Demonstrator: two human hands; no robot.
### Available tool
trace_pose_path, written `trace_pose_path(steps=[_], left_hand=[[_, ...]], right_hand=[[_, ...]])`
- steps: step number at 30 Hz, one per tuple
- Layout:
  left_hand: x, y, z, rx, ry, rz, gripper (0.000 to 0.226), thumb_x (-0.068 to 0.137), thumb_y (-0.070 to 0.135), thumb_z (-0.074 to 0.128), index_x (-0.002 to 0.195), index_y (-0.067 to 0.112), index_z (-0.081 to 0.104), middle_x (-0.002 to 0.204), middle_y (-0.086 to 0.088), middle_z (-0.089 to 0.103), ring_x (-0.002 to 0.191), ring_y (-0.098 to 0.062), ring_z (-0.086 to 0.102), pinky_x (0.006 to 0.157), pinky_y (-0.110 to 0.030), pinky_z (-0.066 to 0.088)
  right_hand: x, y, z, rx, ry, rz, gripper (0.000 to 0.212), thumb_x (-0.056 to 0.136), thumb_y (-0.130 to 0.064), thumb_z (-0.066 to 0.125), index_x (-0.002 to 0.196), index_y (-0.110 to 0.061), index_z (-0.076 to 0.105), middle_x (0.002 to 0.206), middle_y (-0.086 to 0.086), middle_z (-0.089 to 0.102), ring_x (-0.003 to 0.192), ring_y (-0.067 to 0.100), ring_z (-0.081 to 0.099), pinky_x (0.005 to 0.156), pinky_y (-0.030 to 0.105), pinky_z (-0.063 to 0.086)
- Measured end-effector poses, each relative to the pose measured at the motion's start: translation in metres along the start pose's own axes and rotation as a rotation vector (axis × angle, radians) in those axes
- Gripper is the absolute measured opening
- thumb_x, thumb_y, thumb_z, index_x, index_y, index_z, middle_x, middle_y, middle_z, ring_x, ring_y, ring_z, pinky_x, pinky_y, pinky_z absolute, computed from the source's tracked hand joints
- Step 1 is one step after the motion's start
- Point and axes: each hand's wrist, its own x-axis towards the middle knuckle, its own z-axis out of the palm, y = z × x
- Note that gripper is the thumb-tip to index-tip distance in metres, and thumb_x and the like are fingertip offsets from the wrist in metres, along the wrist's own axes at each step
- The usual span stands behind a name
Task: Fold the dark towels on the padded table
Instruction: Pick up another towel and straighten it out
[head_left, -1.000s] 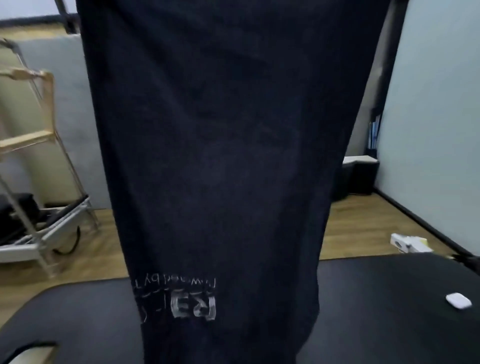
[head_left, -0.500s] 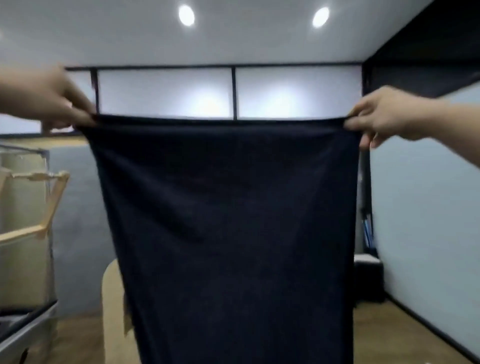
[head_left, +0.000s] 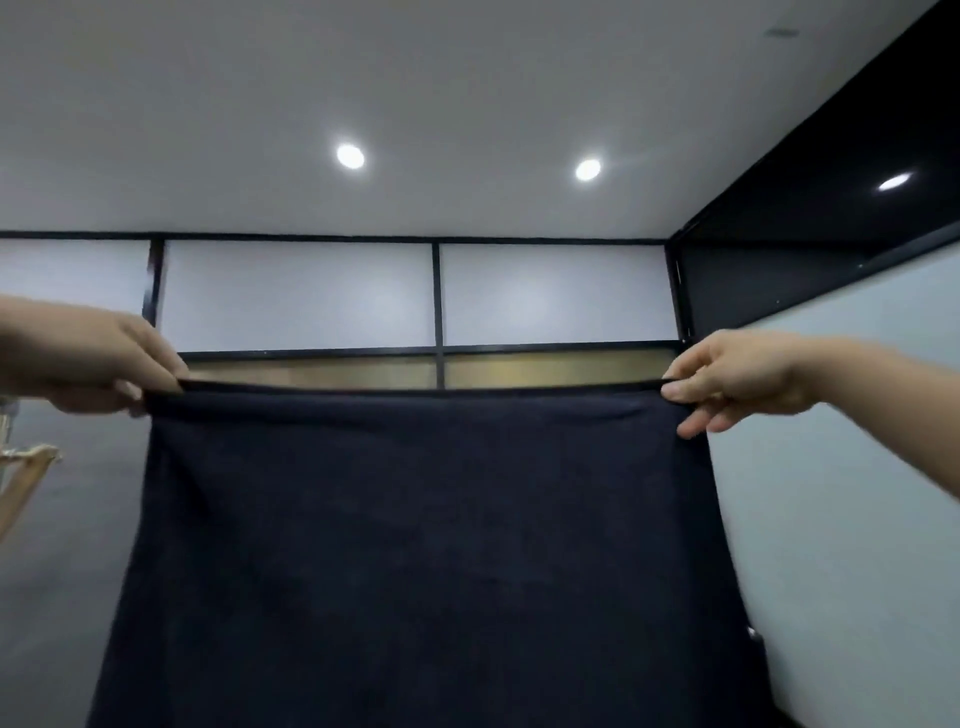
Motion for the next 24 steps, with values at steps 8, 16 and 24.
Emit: trace_pose_path(steps=[8, 16, 24], left_hand=[[0.017, 0.022, 0.131, -0.503, 0.330, -0.101, 0.008, 0.090, -0.011, 0.055, 0.092, -0.005, 0.060, 0.090, -0.016, 0.062, 0.075, -0.026, 0.063, 0.051, -0.023, 0.058], [-0.013, 0.038, 0.095, -0.644, 0.466, 0.041, 0.014, 0.089, -0.009, 0.060, 0.076, -0.003, 0.061, 0.080, -0.014, 0.056, 0.071, -0.025, 0.060, 0.056, -0.023, 0.059], [-0.105, 0.021, 0.082, -0.246, 0.270, 0.131, 0.007, 0.087, 0.006, 0.066, 0.084, 0.000, 0.067, 0.061, -0.017, 0.061, 0.042, -0.012, 0.061, 0.044, -0.019, 0.054]], right_hand=[[0.098, 0.053, 0.082, 0.290, 0.364, -0.012, 0.007, 0.094, -0.002, 0.061, 0.089, -0.006, 0.064, 0.100, 0.019, 0.067, 0.076, 0.028, 0.073, 0.072, 0.037, 0.062], [0.059, 0.017, 0.071, 0.438, 0.513, -0.278, 0.014, 0.095, 0.001, 0.058, 0.087, -0.010, 0.062, 0.086, 0.007, 0.064, 0.065, 0.012, 0.067, 0.063, 0.019, 0.059], [-0.043, 0.031, 0.078, 0.305, 0.438, -0.221, 0.016, 0.097, -0.004, 0.056, 0.085, -0.014, 0.060, 0.089, 0.007, 0.064, 0.058, 0.009, 0.071, 0.073, 0.027, 0.061]])
